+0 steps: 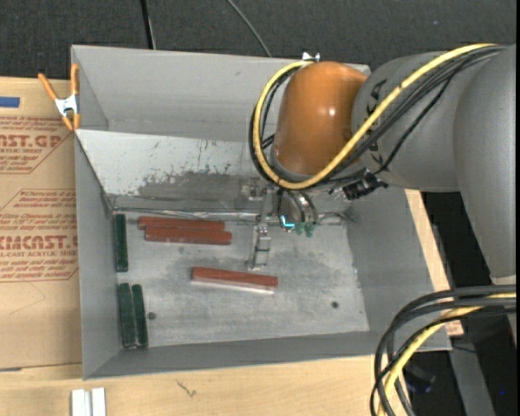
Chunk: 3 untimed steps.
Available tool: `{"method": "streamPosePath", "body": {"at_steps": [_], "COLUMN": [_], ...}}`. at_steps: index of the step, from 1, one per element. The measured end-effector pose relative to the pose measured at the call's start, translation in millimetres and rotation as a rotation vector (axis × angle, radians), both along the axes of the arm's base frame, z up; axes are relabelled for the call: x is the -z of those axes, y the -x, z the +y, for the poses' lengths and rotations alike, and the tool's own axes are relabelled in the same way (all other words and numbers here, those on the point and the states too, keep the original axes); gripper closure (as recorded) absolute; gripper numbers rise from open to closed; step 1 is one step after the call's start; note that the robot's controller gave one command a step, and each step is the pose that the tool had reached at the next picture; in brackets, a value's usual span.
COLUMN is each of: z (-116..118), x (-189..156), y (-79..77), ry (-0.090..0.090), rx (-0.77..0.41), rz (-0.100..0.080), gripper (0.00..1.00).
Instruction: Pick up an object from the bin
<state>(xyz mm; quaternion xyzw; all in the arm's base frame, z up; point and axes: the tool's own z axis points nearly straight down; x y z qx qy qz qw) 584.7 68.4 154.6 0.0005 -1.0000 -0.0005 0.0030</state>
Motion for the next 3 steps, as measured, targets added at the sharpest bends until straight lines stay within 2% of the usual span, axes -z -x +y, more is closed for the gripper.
{"method": "streamPosePath", "body": {"at_steps": [1,2,3], "z": [0,6,18], "x": [-5,20,84], "y": [-1.8,9.1,36.3], "ry": [0.0,0.001,-0.001], "rx": [0.001,-0.122,-0.3], "rz": [-0.008,-0.017,-0.007], "gripper": [0.0,0.0,1.0]}}
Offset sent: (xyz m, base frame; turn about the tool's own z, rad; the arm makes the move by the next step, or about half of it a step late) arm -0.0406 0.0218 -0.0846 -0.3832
